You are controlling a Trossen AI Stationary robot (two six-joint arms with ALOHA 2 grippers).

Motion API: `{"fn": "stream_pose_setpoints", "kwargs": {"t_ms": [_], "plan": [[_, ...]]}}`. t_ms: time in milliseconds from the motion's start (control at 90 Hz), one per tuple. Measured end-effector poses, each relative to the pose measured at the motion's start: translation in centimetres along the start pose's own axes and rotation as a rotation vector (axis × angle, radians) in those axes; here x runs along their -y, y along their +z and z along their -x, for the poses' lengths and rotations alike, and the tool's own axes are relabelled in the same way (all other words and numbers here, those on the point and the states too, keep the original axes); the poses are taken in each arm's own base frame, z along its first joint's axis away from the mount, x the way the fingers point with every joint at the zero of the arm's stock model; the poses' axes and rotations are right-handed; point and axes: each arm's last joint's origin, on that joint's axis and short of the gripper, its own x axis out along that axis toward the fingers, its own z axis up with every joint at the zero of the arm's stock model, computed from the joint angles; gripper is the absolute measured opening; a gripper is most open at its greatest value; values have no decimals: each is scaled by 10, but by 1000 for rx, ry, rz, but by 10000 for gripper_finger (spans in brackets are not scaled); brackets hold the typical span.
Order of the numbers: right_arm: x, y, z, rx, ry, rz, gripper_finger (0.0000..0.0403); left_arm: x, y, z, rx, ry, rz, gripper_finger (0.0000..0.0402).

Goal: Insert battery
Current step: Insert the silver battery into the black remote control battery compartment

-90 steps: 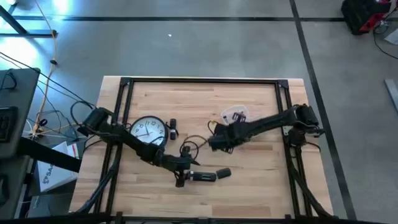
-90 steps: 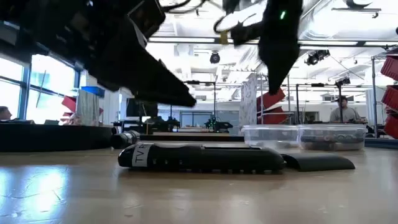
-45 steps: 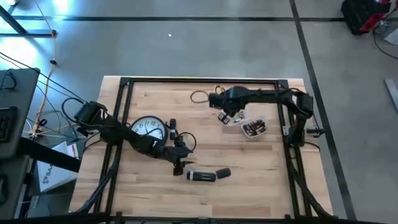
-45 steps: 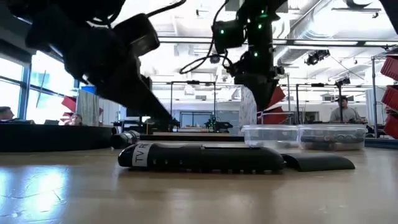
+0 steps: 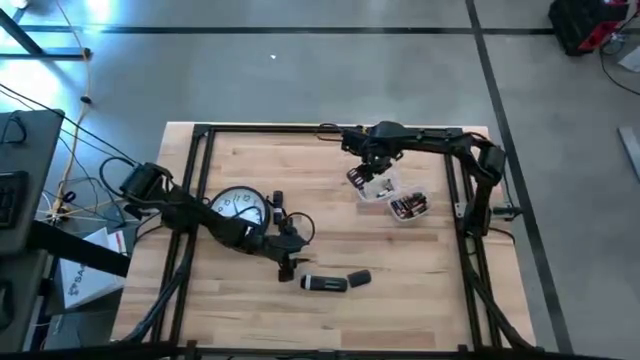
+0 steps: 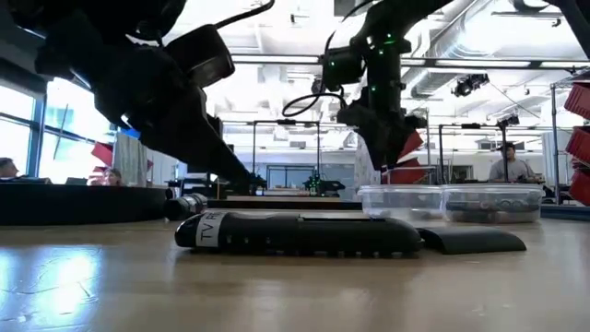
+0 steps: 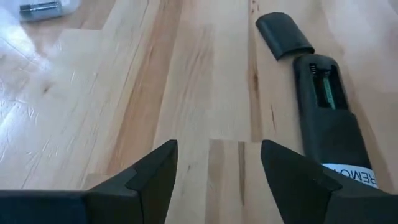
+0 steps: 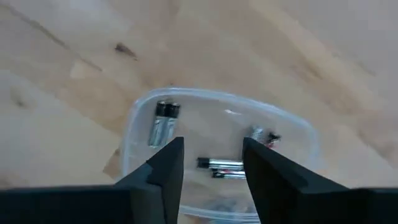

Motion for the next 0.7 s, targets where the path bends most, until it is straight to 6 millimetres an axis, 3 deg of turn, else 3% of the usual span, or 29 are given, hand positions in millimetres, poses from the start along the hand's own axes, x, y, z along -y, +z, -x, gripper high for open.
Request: {"fn": "stream_pose_setpoints", "kwargs": {"t_ms": [444,700], "plan": [[-10,8,-55,-154,-45,-20,128,0,0,0,0,0,8,211],[-14,14,-68,-129,-30,-10,128,0,0,0,0,0,8,211]]}}
